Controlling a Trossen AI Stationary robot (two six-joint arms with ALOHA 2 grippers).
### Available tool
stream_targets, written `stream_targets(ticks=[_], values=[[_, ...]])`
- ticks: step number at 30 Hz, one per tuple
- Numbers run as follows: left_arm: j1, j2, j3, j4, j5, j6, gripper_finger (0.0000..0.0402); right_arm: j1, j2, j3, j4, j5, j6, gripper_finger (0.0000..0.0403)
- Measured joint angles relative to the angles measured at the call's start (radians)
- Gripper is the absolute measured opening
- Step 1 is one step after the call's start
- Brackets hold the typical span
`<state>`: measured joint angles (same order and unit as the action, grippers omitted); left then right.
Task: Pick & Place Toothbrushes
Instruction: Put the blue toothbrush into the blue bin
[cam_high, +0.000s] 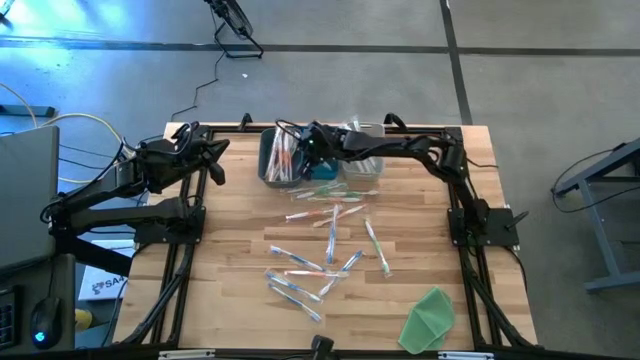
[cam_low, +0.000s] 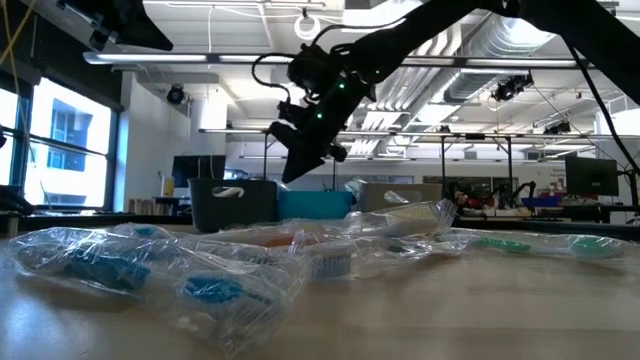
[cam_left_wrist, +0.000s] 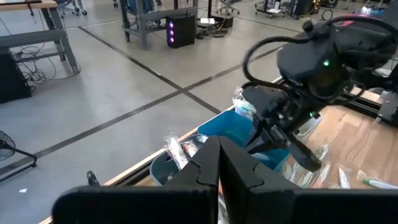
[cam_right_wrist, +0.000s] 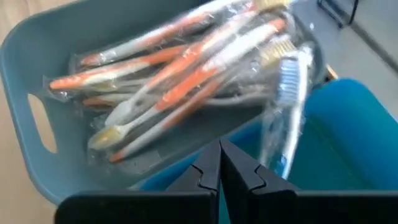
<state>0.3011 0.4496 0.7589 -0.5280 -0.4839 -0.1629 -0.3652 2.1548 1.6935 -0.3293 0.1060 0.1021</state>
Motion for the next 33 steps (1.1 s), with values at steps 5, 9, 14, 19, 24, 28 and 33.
stream_targets(ticks=[5,9,14,19,24,28,33], values=[[0.000,0.000,0.000,-0.007,0.000,-0.003,0.0000,-0.004,-0.002,0.042,-0.067,-0.007,0.068,0.0002],[0.000,0.000,0.000,-0.007,0.000,-0.002,0.0000,-0.009,-0.002,0.050,-0.123,-0.088,0.111,0.0002],[0.000,0.000,0.000,-0.007,0.000,-0.002,0.0000,-0.017,-0.016,0.051,-0.196,-0.238,0.135,0.0002],[0.000,0.000,0.000,-0.007,-0.006,-0.002,0.0000,-0.031,-0.004,0.100,-0.257,-0.277,0.129,0.0002],[0.000,0.000,0.000,-0.006,-0.009,-0.002,0.0000,-0.034,-0.004,0.110,-0.285,-0.209,0.121,0.0002],[0.000,0.000,0.000,-0.006,-0.009,-0.003,0.0000,-0.042,0.013,0.110,-0.287,-0.162,0.149,0.0002],[0.000,0.000,0.000,-0.006,-0.009,-0.003,0.0000,-0.052,0.044,0.109,-0.266,-0.128,0.186,0.0002]])
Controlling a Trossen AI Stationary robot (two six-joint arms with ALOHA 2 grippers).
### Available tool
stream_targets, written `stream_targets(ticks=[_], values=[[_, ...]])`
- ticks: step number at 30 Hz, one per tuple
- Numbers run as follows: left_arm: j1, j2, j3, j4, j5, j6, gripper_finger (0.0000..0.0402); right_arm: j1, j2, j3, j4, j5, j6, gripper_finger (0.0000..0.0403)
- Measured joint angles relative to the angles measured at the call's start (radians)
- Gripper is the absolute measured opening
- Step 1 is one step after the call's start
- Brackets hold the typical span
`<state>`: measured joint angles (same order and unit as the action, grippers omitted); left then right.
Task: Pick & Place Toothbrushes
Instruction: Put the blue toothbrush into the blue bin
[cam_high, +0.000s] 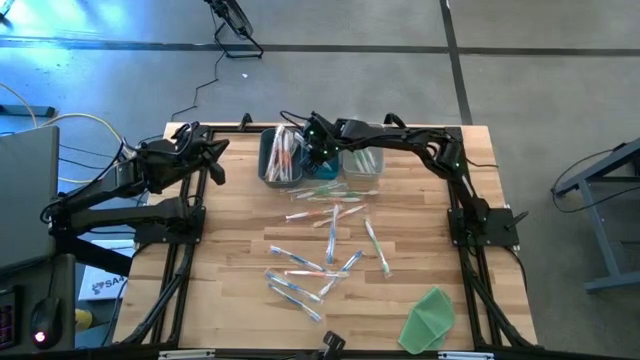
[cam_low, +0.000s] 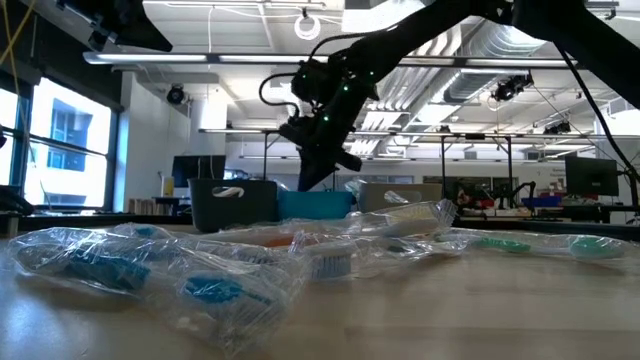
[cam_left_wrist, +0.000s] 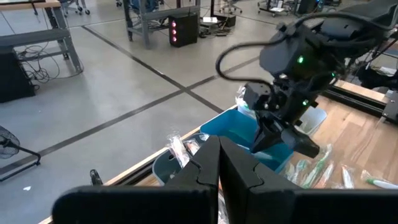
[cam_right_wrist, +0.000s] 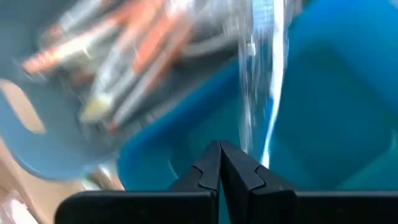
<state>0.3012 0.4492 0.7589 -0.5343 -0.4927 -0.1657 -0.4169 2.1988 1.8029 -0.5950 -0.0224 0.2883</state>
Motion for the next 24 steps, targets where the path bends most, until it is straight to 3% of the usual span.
stream_targets(ticks=[5,18,24], values=[[0.000,0.000,0.000,0.000,0.000,0.000,0.0000,-0.009,0.018,-0.001,0.000,0.007,0.062,0.0002],[0.000,0.000,0.000,0.000,0.001,0.000,0.0000,-0.048,0.020,0.000,0.008,0.146,0.138,0.0002],[0.000,0.000,0.000,-0.019,0.001,0.000,0.0000,-0.063,0.020,0.000,0.008,0.071,0.117,0.0002]])
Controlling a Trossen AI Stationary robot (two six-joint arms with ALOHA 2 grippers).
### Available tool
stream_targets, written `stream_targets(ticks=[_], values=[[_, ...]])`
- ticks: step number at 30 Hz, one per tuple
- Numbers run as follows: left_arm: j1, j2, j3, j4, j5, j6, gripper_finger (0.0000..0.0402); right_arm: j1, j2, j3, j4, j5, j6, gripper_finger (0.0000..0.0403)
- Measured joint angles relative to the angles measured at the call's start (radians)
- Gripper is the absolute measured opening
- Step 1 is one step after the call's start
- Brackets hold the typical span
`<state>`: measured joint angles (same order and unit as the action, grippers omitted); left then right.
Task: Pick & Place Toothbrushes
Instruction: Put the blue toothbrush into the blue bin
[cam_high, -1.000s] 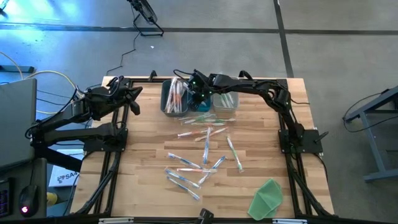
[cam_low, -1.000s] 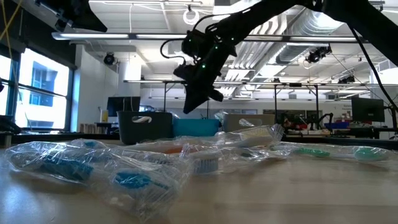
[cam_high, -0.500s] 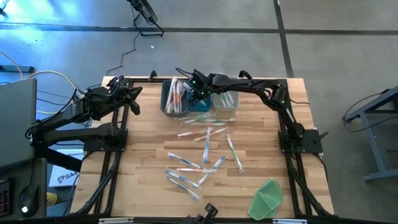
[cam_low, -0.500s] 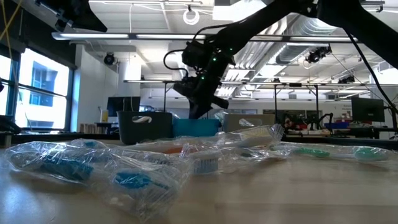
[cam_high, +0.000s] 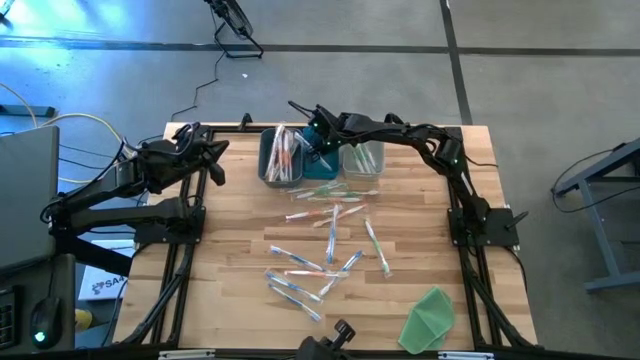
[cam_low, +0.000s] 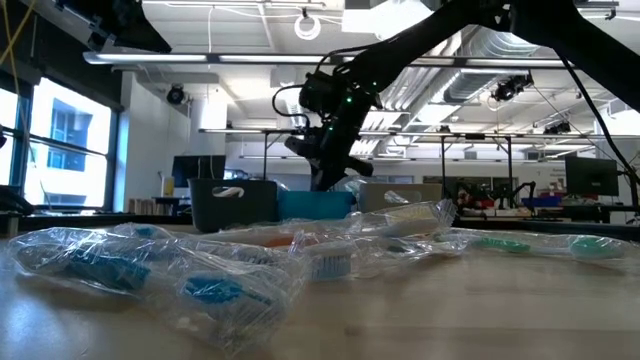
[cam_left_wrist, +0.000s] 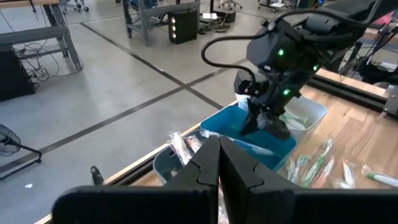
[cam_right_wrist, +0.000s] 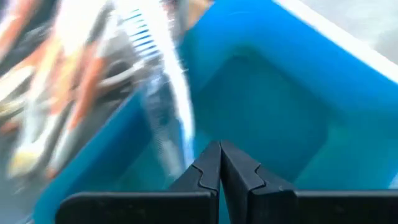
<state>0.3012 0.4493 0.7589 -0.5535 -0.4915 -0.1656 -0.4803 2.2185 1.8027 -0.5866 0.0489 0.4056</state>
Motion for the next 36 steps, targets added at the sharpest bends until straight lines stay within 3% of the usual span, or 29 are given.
stream_targets(ticks=[5,12,20,30,36], values=[[0.000,0.000,0.000,-0.021,0.000,0.000,0.0000,-0.005,0.000,-0.001,0.021,-0.136,-0.069,0.0002],[0.000,0.000,0.000,-0.026,0.000,0.000,0.0000,0.002,-0.027,-0.001,0.058,-0.227,-0.162,0.0002],[0.000,0.000,0.000,-0.026,-0.006,0.000,0.0000,0.032,-0.019,-0.001,0.062,-0.134,-0.141,0.0002],[0.000,0.000,0.000,-0.025,-0.008,0.000,0.0000,0.041,-0.048,-0.001,-0.002,-0.161,-0.173,0.0002],[0.000,0.000,0.000,-0.025,-0.008,0.002,0.0000,0.040,-0.122,-0.001,-0.019,-0.099,-0.215,0.0002]])
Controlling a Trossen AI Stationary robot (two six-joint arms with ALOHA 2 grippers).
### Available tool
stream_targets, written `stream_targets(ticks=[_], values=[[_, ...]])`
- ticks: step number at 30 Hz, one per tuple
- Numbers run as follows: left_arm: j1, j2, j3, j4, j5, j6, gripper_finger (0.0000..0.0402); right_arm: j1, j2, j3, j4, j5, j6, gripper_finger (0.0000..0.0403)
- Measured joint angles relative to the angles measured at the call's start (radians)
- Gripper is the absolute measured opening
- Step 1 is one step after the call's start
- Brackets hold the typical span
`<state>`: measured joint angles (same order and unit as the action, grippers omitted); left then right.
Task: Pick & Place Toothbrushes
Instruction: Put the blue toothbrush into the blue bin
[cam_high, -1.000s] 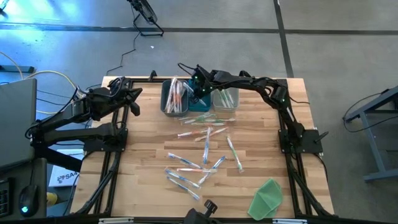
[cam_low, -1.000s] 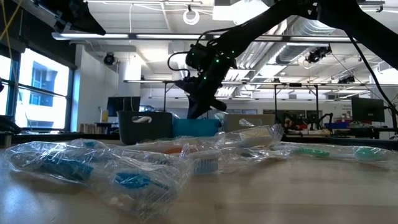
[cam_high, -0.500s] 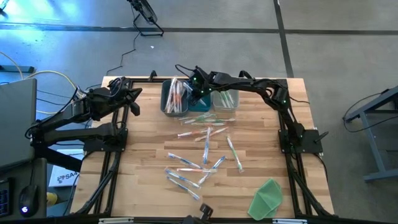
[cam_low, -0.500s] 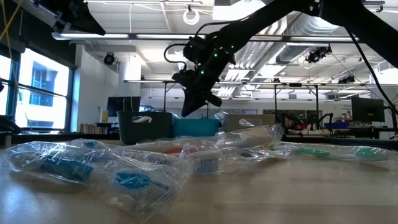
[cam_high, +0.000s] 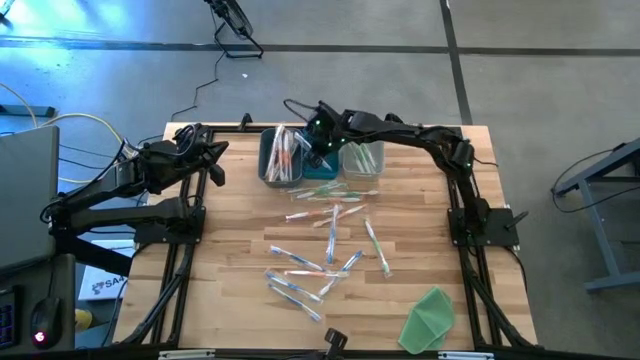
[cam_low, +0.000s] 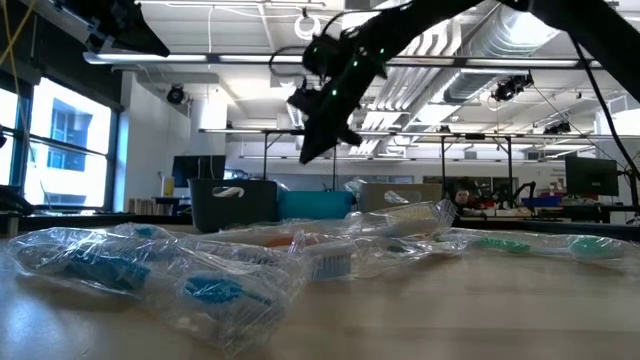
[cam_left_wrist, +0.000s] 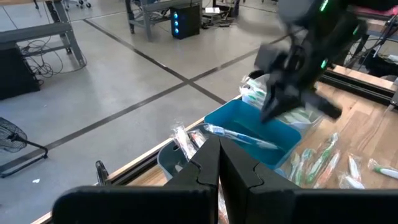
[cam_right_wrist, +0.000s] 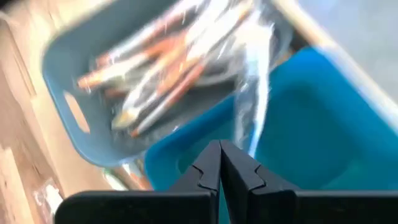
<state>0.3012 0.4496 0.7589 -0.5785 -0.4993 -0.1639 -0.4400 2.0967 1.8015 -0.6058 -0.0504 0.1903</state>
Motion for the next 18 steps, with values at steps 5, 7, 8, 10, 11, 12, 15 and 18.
stream_targets(ticks=[5,7,8,10,11,12,15,18], values=[[0.000,0.000,0.000,0.000,0.000,0.002,0.0000,0.003,-0.107,0.000,-0.007,0.107,-0.004,0.0002],[0.000,0.000,0.000,0.000,0.000,0.002,0.0000,0.005,-0.148,0.000,-0.021,0.152,-0.004,0.0002],[0.000,0.000,0.000,0.000,0.000,0.002,0.0000,0.007,-0.170,0.000,-0.021,0.170,-0.004,0.0002],[0.000,0.000,0.000,-0.003,0.000,0.002,0.0000,0.008,-0.213,0.000,-0.039,0.188,-0.004,0.0002],[0.000,0.000,0.000,-0.008,0.000,0.002,0.0000,0.008,-0.229,0.000,-0.049,0.197,-0.004,0.0002],[0.000,0.000,0.000,-0.013,0.000,0.002,0.0000,0.008,-0.243,0.000,-0.052,0.204,0.001,0.0002],[0.000,0.000,0.000,-0.032,0.000,0.002,0.0000,-0.002,-0.283,-0.009,-0.082,0.206,0.016,0.0002],[0.000,0.000,0.000,-0.037,0.000,0.001,0.0000,-0.017,-0.319,-0.052,-0.076,0.187,0.046,0.0002]])
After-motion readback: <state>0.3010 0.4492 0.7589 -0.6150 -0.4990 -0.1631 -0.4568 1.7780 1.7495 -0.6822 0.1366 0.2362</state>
